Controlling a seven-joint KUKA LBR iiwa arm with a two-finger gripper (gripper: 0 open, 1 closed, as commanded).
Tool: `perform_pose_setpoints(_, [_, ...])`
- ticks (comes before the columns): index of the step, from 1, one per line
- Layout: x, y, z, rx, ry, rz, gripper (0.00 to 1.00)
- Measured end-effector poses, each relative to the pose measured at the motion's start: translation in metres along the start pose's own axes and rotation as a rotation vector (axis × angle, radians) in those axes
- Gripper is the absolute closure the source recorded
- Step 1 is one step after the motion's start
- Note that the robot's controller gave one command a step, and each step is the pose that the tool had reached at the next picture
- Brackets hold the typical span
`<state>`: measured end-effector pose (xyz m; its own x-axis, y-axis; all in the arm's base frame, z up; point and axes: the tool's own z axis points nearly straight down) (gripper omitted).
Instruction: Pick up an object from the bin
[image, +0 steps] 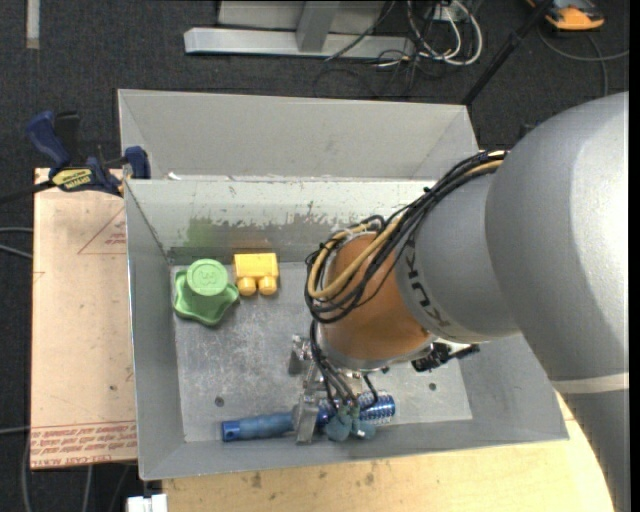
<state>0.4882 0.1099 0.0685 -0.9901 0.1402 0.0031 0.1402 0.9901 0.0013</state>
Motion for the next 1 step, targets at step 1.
perform_pose_setpoints(1, [-0.0027,0.0014,-0.0033,-0.002,-0.006,-0.002,1.00])
